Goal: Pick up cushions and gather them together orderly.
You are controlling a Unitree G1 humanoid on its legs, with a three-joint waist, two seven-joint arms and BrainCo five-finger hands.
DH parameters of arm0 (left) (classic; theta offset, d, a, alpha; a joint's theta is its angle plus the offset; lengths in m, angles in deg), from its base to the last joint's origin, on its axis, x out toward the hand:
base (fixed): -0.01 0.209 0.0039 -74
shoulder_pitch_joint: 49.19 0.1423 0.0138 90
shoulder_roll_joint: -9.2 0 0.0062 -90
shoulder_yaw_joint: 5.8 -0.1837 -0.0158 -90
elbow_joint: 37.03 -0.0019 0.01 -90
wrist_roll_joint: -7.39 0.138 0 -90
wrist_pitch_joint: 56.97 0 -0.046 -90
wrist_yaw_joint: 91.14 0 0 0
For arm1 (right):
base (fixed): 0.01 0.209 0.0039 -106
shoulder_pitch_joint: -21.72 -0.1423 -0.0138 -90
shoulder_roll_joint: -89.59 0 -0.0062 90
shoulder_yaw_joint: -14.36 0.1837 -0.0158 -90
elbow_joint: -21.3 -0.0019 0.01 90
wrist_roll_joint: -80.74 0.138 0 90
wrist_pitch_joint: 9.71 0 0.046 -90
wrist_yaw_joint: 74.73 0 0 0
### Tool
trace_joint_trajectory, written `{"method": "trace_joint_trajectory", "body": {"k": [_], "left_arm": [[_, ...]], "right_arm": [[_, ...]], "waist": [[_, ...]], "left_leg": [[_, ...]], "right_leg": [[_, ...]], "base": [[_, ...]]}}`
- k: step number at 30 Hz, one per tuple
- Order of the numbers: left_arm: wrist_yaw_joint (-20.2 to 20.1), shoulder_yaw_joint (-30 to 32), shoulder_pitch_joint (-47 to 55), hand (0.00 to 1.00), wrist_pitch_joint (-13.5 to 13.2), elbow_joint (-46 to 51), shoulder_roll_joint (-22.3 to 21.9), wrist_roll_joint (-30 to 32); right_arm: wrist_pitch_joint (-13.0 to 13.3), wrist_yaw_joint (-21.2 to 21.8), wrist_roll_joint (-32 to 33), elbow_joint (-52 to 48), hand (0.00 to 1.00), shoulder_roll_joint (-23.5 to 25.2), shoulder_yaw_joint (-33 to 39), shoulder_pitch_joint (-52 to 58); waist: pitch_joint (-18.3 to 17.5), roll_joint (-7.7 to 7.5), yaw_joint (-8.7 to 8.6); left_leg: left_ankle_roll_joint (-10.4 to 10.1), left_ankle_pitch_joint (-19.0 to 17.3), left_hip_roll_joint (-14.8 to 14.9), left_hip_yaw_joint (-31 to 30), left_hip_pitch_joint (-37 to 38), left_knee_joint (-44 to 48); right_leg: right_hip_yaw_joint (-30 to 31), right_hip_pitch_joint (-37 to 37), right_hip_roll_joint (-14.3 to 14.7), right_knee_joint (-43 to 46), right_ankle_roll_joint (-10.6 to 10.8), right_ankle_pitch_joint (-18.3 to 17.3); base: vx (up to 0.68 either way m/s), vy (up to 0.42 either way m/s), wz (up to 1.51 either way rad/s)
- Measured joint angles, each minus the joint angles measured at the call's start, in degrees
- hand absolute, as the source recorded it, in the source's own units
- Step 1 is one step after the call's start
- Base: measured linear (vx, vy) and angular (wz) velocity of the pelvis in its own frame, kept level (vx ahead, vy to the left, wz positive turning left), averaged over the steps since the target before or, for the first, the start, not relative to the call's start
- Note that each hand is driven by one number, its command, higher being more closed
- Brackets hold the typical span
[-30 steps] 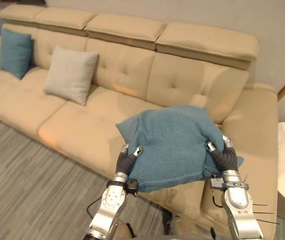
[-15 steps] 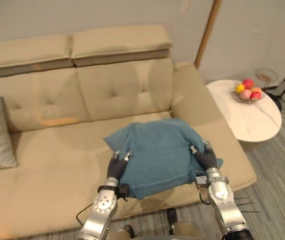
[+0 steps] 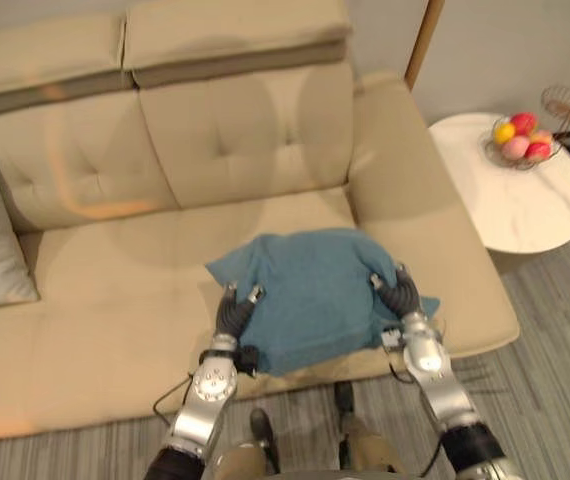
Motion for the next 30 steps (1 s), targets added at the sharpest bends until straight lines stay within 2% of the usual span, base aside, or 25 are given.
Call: {"method": "trace_joint_trajectory", "body": {"k": [4,6,11,14,15,16,17,23,27,30], "left_arm": [[5.2,1.9,-13.3,1.0,0.0,-2.9,1.7,0.6],[7.4,2.7,-21.1,1.0,0.0,-5.9,3.3,1.1],[12.4,3.6,-44.2,1.0,0.0,-12.0,9.9,1.9],[14.1,4.0,-60.2,1.0,-0.1,-19.2,14.4,2.9],[14.2,4.7,-64.6,0.0,-0.1,-21.8,14.9,3.4],[14.3,5.2,-68.7,0.0,-0.1,-24.2,15.1,3.8],[14.4,5.7,-72.8,0.0,-0.1,-26.7,15.2,3.8],[16.7,8.7,-84.4,0.0,0.0,-37.5,15.4,3.5],[15.9,14.0,-85.9,0.0,0.2,-42.1,15.2,-0.2],[12.9,17.9,-84.0,0.0,0.0,-42.6,15.4,-2.6]], "right_arm": [[-1.3,-5.2,-0.4,0.8,1.0,0.1,0.1,-10.9],[-1.5,-7.9,-1.0,0.8,1.0,0.1,0.3,-16.2],[-2.2,-14.2,-2.5,1.7,1.0,2.3,4.6,-33.3],[-2.2,-17.7,-3.2,8.1,1.0,2.8,7.3,-47.1],[-2.2,-18.4,-3.2,11.0,1.0,2.9,8.2,-51.3],[-2.2,-19.0,-3.2,13.9,1.0,2.8,9.1,-55.0],[-2.2,-19.6,-3.1,16.7,0.0,2.5,9.8,-58.4],[-2.0,-20.9,1.5,30.0,0.0,-1.3,11.9,-70.3],[-0.9,-16.6,12.0,33.2,0.0,-1.4,13.6,-72.7],[-0.9,-11.8,20.6,33.1,0.0,-1.9,12.3,-70.4]], "waist": [[3.3,-0.24,1.6],[3.8,-0.37,1.7],[6.5,-1.59,1.9],[9.5,-1.96,1.89],[10.0,-1.96,1.86],[10.1,-1.92,1.84],[10.7,-1.9,1.75],[12.4,-1.88,1.62],[14.4,-1.86,1.62],[15.2,-1.84,1.8]], "left_leg": [[0.2,1.6,0.0,-1.3,-5.3,1.1],[0.3,1.8,0.2,-2.0,-8.4,2.8],[0.3,1.7,0.7,-2.8,-14.4,6.5],[0.6,2.0,0.9,-2.8,-17.4,8.2],[0.7,2.0,0.9,-2.9,-18.6,8.8],[0.8,2.1,0.9,-3.0,-19.9,9.1],[0.8,2.1,1.0,-3.5,-21.0,9.8],[0.9,4.2,0.4,-5.8,-25.2,7.7],[0.7,5.5,0.4,-7.1,-27.6,6.6],[0.5,5.7,0.6,-7.5,-29.4,6.7]], "right_leg": [[-1.0,-4.2,-0.2,0.0,0.1,2.1],[-1.8,-6.1,-0.2,0.1,0.0,2.8],[-1.9,-10.0,-0.2,0.1,-0.2,4.4],[-1.6,-12.3,-0.2,0.1,-0.1,5.7],[-1.5,-13.4,-0.2,0.1,0.0,6.1],[-1.5,-14.4,-0.2,0.1,0.0,6.4],[-1.6,-15.0,-0.2,0.1,0.1,6.5],[-2.3,-18.9,-0.3,0.1,1.2,7.4],[-3.1,-21.0,-0.3,0.1,1.4,7.5],[-3.4,-22.2,-0.2,0.1,1.4,7.5]], "base": [[-0.1,-0.002,0.14],[-0.1,-0.011,0.2],[-0.1,-0.002,0.06],[-0.08,-0.013,-0.01],[-0.09,-0.018,-0.01],[-0.07,-0.015,0.04],[-0.06,-0.012,0.12],[-0.05,-0.005,0.18],[-0.04,0.005,0.19],[-0.03,0.019,0.12]]}}
